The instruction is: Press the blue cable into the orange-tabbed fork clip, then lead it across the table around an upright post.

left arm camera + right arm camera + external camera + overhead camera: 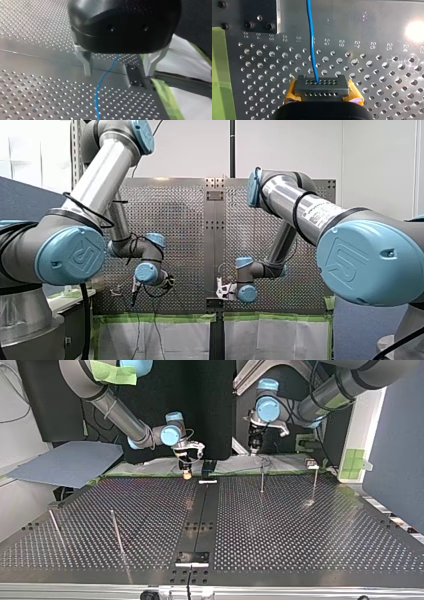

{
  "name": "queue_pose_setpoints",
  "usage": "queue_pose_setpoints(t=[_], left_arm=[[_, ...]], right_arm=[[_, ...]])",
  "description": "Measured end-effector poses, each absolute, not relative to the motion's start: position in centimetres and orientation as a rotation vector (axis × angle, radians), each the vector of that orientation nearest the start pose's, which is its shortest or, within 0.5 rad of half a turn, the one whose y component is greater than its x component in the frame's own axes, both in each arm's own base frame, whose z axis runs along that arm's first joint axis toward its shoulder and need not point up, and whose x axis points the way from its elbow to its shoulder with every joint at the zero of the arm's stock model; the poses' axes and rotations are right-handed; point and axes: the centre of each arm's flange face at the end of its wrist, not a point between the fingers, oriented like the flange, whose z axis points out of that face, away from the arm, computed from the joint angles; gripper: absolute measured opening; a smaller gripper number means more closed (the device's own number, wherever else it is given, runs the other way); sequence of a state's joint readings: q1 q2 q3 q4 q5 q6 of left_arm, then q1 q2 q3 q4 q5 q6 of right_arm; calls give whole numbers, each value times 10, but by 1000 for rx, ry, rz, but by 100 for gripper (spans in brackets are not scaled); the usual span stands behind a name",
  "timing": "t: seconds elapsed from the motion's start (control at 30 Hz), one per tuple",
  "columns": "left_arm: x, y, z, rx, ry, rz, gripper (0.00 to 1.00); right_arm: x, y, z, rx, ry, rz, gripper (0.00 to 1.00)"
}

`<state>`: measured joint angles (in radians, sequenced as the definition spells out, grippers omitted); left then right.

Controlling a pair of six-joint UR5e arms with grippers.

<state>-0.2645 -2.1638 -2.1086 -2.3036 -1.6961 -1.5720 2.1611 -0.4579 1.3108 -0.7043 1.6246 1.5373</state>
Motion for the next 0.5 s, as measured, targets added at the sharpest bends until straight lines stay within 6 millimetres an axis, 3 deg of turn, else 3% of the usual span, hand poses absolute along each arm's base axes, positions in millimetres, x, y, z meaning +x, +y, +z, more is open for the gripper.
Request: queue_pose_setpoints(t=[0.3, 0.5], left_arm=[[439, -282, 58, 86, 1778, -122, 100], [435, -302, 63, 25, 1757, -155, 100]], right_arm=[[509, -529, -60, 1741, -942, 1462, 0], [509, -528, -61, 1743, -943, 1461, 0]])
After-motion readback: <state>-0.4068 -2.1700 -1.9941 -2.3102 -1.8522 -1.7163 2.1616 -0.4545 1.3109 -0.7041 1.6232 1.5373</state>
